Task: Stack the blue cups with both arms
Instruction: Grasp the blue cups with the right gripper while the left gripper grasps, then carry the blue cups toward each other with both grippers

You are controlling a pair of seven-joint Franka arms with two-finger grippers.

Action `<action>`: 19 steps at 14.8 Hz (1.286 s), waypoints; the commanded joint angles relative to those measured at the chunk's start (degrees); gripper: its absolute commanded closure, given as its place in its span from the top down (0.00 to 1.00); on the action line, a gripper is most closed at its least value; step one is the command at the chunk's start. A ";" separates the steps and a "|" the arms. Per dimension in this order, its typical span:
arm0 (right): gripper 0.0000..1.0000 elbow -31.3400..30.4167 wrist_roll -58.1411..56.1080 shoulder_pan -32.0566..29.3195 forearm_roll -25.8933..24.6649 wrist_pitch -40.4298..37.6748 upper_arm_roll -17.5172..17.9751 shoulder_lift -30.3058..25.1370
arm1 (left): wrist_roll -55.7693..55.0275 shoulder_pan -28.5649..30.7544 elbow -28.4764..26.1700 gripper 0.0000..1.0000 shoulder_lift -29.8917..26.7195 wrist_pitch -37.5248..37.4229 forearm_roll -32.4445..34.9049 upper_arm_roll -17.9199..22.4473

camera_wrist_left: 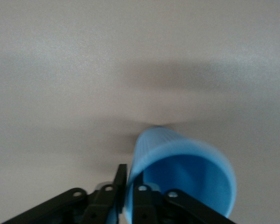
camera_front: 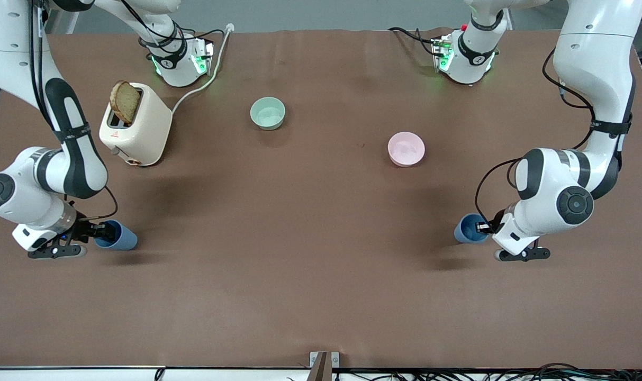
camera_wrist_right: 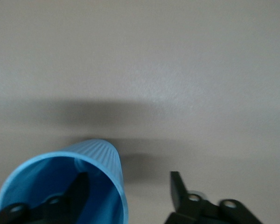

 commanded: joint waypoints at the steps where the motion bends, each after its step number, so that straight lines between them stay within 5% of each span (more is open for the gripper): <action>1: 0.06 -1.40 0.11 0.05 1.06 0.50 0.31 -1.12 | -1.60 -0.46 0.06 0.00 -3.12 -2.60 0.81 -0.44; 5: 0.01 -0.61 0.37 0.05 2.20 -1.42 0.48 -1.64 | -10.27 -1.25 0.94 0.00 -6.12 -4.01 0.64 -6.83; 8: 0.01 5.17 0.46 0.40 2.38 -10.46 0.48 -3.23 | -23.10 -2.65 2.61 0.00 -5.69 -4.01 0.99 -13.69; 13: 0.01 16.87 11.41 4.87 2.38 -25.94 0.57 -4.63 | -40.07 -14.15 7.78 0.00 -2.18 -3.84 0.99 -13.80; 19: 0.01 18.19 32.87 16.47 2.38 -26.75 0.66 -5.95 | -58.43 -25.15 12.19 0.00 5.38 -2.70 7.38 -12.74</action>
